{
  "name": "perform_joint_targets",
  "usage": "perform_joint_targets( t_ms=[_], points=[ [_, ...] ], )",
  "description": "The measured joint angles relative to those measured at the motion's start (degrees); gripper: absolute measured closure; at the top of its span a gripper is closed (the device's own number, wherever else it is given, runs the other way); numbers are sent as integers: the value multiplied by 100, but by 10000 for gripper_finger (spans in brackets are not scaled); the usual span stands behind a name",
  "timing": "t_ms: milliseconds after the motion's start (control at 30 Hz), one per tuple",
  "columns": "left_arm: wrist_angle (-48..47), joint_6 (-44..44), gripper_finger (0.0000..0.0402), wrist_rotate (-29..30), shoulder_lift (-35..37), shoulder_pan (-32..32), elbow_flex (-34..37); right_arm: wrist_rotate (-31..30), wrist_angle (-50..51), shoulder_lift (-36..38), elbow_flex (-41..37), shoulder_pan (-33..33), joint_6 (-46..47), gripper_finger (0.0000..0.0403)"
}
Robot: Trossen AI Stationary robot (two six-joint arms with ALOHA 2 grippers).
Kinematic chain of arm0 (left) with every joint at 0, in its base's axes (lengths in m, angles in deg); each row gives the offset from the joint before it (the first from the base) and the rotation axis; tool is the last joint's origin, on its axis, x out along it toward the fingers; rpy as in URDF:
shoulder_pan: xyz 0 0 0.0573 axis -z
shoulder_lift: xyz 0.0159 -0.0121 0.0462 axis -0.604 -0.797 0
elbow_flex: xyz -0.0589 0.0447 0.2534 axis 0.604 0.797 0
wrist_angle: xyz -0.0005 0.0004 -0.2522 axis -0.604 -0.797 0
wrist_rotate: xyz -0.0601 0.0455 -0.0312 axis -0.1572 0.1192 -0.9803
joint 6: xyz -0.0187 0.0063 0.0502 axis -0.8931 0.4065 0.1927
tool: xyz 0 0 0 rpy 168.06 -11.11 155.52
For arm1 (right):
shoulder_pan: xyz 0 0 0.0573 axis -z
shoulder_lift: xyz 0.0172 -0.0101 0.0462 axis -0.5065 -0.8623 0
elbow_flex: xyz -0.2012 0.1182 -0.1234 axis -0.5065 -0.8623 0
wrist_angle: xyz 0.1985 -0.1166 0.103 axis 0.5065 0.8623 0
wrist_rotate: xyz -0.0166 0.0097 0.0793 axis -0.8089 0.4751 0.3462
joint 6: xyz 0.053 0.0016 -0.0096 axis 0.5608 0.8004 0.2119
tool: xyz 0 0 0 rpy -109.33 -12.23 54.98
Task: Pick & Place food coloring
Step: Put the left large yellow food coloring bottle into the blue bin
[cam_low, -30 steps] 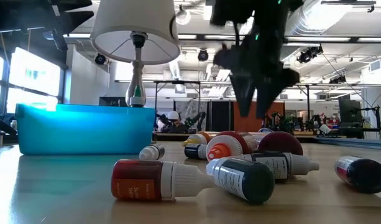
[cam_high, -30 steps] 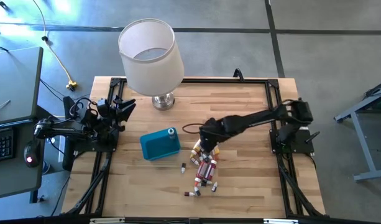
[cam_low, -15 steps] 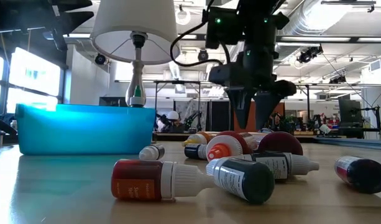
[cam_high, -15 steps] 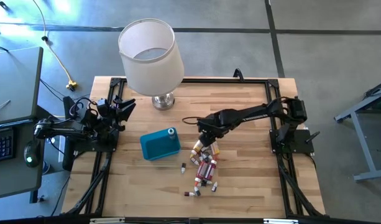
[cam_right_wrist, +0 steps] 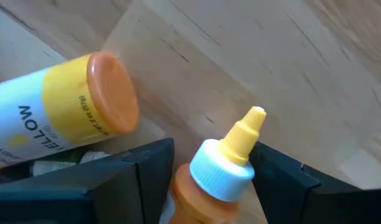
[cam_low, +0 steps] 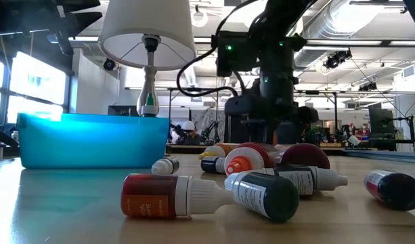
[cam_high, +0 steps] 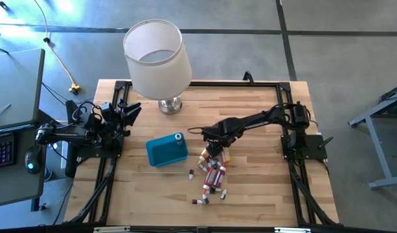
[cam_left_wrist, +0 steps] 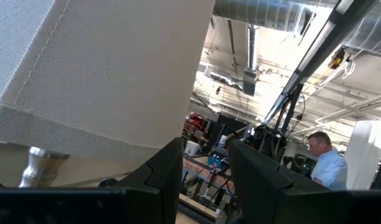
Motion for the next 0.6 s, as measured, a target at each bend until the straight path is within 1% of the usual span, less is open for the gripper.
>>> perform_joint_targets(
  t_ms=[100,267,333,467,600],
  points=[
    [2,0,273,2,0,0,0,-4,2,-15,0,3,-39,226],
    [2,2,273,22,0,0,0,1,5,22,-12,3,-57,274],
    [2,2,273,28,0,0,0,18,5,33,-12,-3,-174,287],
    [0,2,273,27,0,0,0,4,-27,99,-29,-102,-212,289],
    [7,2,273,28,0,0,0,73,-142,390,-44,-300,-160,287]
  ],
)
